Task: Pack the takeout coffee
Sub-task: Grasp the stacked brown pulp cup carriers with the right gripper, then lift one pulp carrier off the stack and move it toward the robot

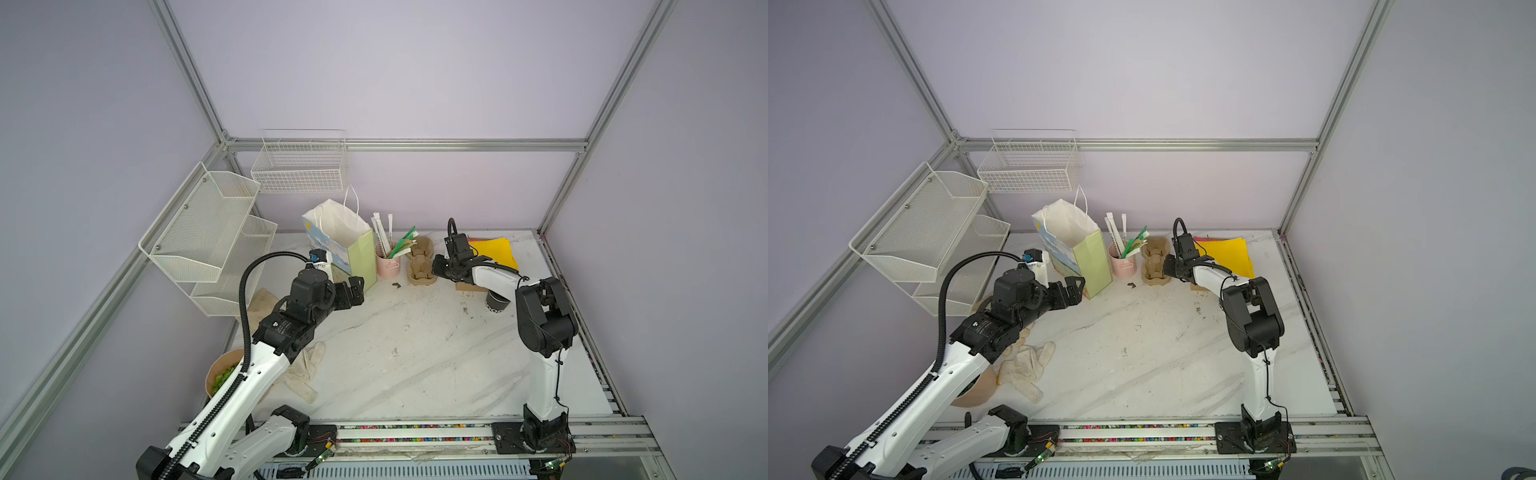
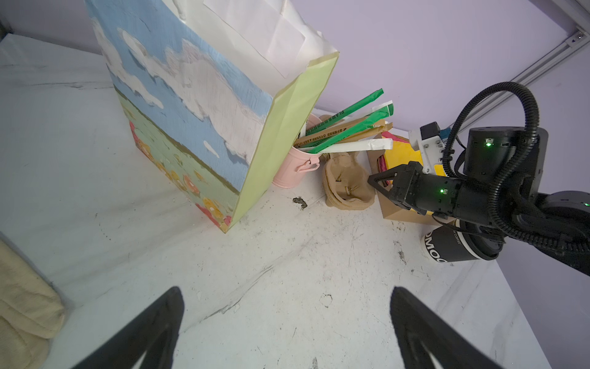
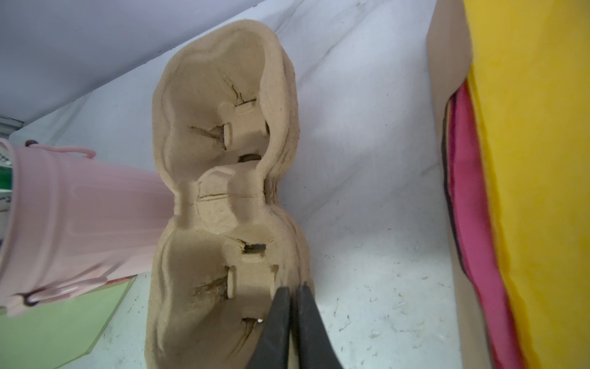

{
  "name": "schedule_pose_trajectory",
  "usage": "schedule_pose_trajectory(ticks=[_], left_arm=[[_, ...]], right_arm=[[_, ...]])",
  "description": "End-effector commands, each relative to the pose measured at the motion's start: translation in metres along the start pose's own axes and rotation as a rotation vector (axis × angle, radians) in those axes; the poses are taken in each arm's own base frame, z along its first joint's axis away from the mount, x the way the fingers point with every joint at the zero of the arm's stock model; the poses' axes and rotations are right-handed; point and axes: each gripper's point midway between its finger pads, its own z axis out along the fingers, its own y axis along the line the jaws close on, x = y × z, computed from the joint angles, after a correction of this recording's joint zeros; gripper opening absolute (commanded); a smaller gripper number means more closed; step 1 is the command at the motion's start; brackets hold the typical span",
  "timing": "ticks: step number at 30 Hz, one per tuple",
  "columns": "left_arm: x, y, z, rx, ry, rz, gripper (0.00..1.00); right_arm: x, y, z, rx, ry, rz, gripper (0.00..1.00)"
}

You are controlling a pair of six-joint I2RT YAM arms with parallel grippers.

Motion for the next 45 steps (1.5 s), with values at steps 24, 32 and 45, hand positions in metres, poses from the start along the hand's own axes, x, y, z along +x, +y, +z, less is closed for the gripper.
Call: schedule_pose_trajectory(ticks=[24, 32, 45], left_arm=[[0.0, 0.003, 0.003, 0.006, -0.014, 0.019, 1.0], [0.001, 0.002, 0.004, 0.005, -0.011, 0.019, 1.0], [0.002, 0.003, 0.005, 0.003, -0.005, 0.018, 1.0]], right_arm=[[-0.02, 0.015, -0.019, -0.222, -0.028, 0.054, 0.0], [-0.028, 0.016, -0.032, -0.312, -0.039, 0.094, 0.0], [-0.04, 0.015, -0.043, -0.401, -0.054, 0.153, 0.0]])
